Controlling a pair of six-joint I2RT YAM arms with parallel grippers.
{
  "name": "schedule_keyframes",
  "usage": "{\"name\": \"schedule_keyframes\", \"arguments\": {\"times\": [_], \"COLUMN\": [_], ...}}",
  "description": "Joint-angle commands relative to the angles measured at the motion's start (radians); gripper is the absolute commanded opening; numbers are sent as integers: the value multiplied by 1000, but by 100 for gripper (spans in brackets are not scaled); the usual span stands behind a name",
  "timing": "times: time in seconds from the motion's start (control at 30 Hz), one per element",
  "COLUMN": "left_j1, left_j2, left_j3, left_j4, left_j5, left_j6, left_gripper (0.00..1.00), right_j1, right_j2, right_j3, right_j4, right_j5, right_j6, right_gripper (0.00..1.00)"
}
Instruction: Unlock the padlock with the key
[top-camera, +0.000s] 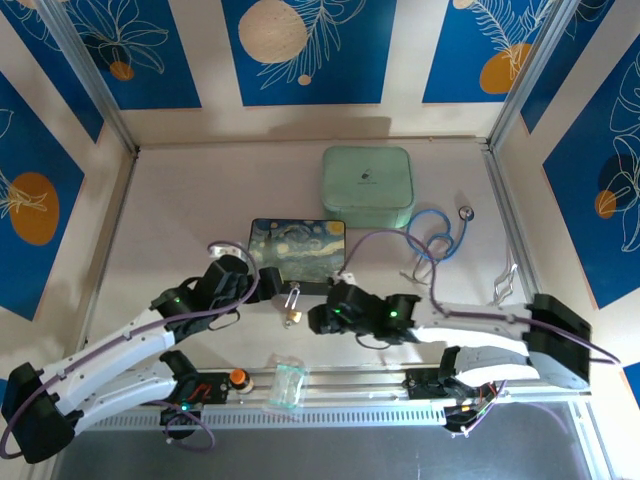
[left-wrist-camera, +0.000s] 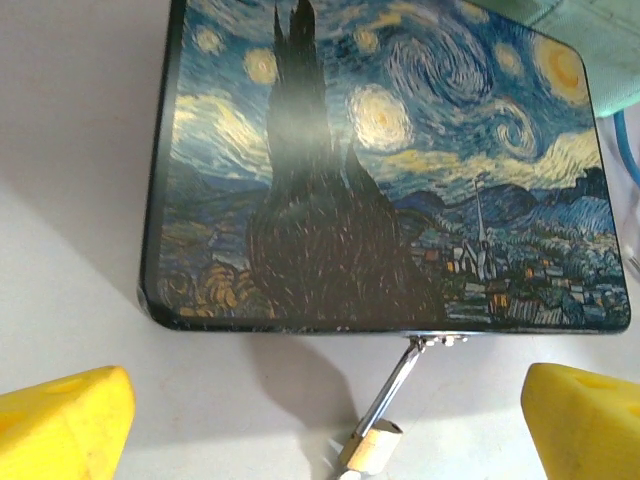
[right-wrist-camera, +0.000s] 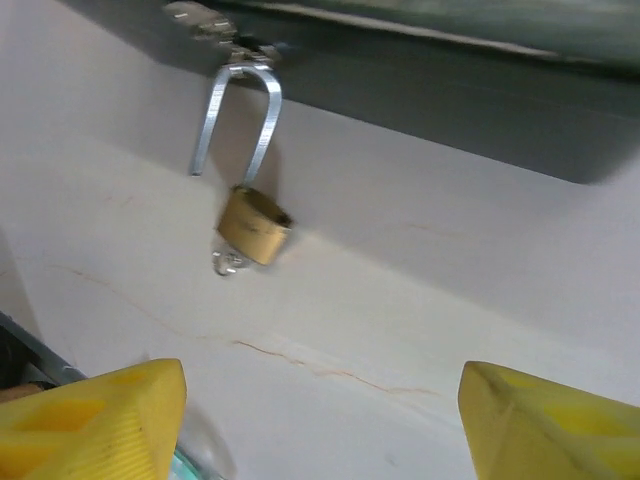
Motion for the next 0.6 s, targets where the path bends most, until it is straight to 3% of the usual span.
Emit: {"name": "schedule_keyframes", "arguments": {"times": [0.0,0.27,0.57], "left_j1": [27,89,90], "left_j2": [-12,-120,-143], "left_j3": [-9,-124,-153], "left_j4": [18,59,47], "left_j5": [45,50,53], "left_j6": [34,-34,-51], "left_gripper": [97,97,97], "right_j1": [5,12,20], "right_j2": [108,362,462], "right_j3": [82,266,324], "right_j4": [39,-26,-71], "right_j5": [-1,-34,-40], "right_j6": [-5,6,62], "right_gripper": [72,64,62]}}
